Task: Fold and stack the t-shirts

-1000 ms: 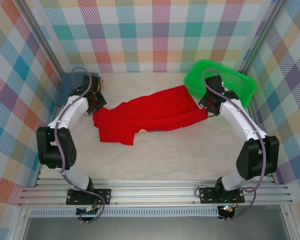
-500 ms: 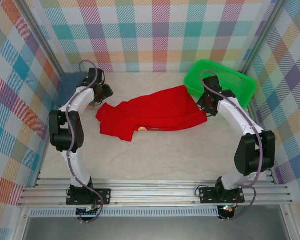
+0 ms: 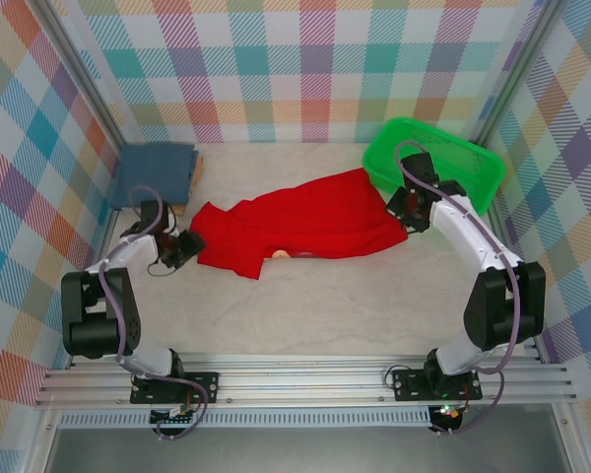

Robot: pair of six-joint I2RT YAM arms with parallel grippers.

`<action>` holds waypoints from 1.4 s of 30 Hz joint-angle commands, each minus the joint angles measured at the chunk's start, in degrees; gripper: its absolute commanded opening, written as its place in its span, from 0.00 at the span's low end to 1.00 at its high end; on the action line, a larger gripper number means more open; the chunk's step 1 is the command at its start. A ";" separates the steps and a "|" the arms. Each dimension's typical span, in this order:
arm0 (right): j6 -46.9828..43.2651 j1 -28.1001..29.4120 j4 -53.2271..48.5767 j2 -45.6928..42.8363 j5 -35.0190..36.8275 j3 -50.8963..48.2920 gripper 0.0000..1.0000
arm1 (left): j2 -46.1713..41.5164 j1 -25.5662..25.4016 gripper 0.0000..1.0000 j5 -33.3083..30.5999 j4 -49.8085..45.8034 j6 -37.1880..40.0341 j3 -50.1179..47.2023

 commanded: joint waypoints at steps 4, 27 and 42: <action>0.49 -0.19 -0.54 -2.15 -1.49 -1.69 0.00 | 5.54 0.52 0.46 7.43 9.01 5.34 0.83; -0.17 -0.09 -0.50 -0.13 1.32 -0.04 0.00 | -14.75 -8.59 0.00 -7.37 -22.76 -25.28 0.91; -1.92 -0.03 0.36 2.05 -0.07 0.49 0.00 | -16.27 -8.80 0.13 -12.15 -27.68 -31.72 -7.26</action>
